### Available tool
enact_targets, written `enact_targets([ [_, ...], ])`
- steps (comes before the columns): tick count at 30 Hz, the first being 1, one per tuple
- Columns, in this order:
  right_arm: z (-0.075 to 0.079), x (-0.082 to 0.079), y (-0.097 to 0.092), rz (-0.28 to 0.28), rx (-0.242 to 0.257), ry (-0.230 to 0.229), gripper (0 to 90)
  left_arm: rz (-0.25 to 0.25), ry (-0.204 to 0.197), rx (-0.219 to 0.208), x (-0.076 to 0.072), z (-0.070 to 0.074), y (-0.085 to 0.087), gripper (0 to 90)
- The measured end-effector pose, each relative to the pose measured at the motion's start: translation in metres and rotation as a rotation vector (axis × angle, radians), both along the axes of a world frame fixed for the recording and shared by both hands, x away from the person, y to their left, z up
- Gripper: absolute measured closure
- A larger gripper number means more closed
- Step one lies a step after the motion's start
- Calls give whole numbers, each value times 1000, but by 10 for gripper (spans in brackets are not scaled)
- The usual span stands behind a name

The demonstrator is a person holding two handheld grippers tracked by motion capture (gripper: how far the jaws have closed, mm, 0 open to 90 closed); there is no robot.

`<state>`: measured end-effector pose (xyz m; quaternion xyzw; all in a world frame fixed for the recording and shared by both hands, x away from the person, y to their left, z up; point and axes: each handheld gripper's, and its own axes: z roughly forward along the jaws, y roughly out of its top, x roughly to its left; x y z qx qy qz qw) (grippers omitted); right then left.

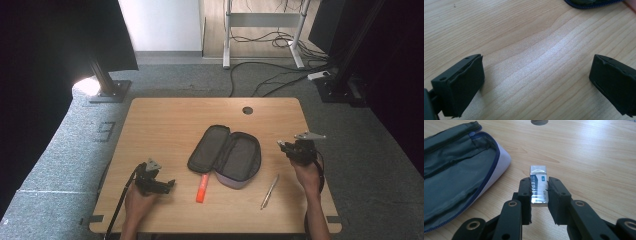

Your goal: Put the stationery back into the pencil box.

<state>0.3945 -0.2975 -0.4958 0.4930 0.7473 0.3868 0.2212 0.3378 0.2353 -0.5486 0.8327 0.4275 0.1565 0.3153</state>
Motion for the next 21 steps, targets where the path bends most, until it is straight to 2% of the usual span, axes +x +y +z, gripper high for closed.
enact_targets([
  [8,6,-3,8,19,-1,-16,716,0,0,0,0,0,0,0],
  [21,13,-7,31,94,18,-37,716,0,0,1,0,0,0,0],
])
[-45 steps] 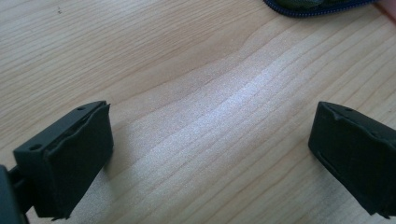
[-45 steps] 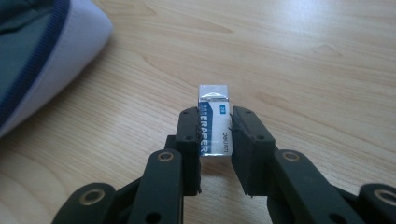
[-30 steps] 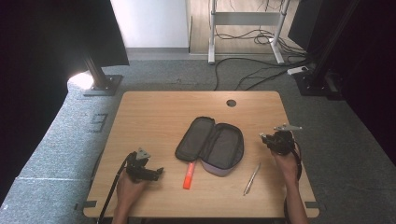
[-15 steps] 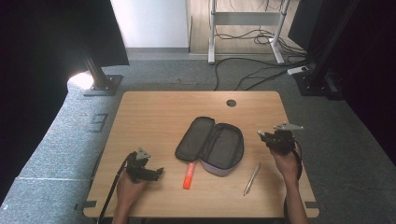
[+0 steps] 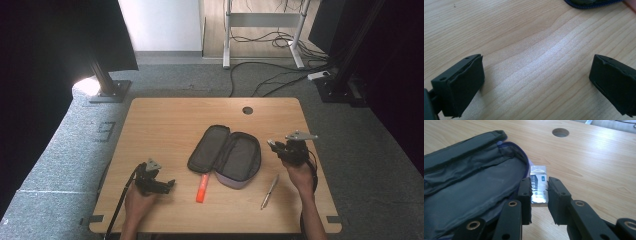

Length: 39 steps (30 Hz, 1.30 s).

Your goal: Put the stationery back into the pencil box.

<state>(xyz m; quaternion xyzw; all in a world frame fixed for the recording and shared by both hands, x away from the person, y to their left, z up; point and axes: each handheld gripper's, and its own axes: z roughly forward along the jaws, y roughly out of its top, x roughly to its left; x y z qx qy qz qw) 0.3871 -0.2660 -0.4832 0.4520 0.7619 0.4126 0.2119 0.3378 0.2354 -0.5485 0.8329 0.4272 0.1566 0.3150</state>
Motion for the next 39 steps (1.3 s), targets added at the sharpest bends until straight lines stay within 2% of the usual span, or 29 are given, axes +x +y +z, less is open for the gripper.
enact_targets([
  [14,2,-5,32,94,-5,-15,716,-1,0,1,0,0,0,0],
  [28,-7,-10,71,206,-6,5,716,-2,-1,1,0,0,0,0],
  [39,-11,-15,90,268,-5,6,716,-3,0,0,0,0,0,0],
])
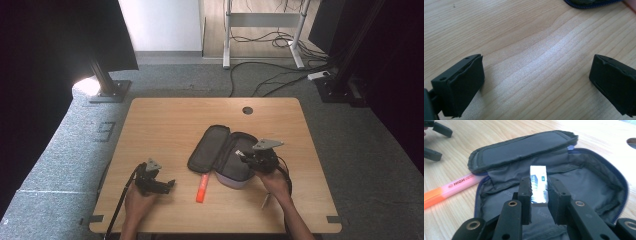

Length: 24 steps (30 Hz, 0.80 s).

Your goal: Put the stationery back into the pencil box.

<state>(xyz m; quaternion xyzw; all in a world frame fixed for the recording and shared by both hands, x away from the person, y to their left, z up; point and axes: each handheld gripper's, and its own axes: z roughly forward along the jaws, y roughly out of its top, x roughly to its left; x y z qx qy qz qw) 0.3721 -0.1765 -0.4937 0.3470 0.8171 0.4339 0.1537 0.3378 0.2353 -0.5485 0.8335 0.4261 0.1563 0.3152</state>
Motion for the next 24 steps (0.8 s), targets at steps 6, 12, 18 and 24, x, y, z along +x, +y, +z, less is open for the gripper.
enact_targets([
  [6,-4,-2,10,36,1,13,716,1,0,1,0,0,0,0],
  [12,-7,-5,19,64,-3,20,716,1,0,1,0,0,0,0],
  [18,-10,-7,26,87,-14,26,716,1,0,1,0,0,0,0],
  [24,-17,-9,36,114,-34,49,715,0,0,1,0,0,0,0],
])
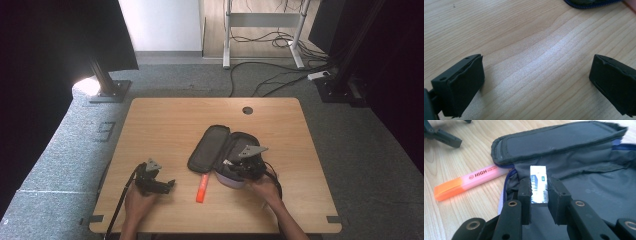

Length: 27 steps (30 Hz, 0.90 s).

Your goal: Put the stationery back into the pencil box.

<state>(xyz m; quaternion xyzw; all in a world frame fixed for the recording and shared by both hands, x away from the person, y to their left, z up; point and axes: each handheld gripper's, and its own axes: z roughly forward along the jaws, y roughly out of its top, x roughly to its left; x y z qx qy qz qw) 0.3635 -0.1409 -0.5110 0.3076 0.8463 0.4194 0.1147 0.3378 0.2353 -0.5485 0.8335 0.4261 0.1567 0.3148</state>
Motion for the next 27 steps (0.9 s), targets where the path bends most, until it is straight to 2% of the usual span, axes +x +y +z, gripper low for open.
enact_targets([
  [16,-12,1,10,28,-54,43,713,0,0,0,0,0,0,0],
  [27,-13,3,8,27,-58,55,673,0,0,0,0,0,0,0],
])
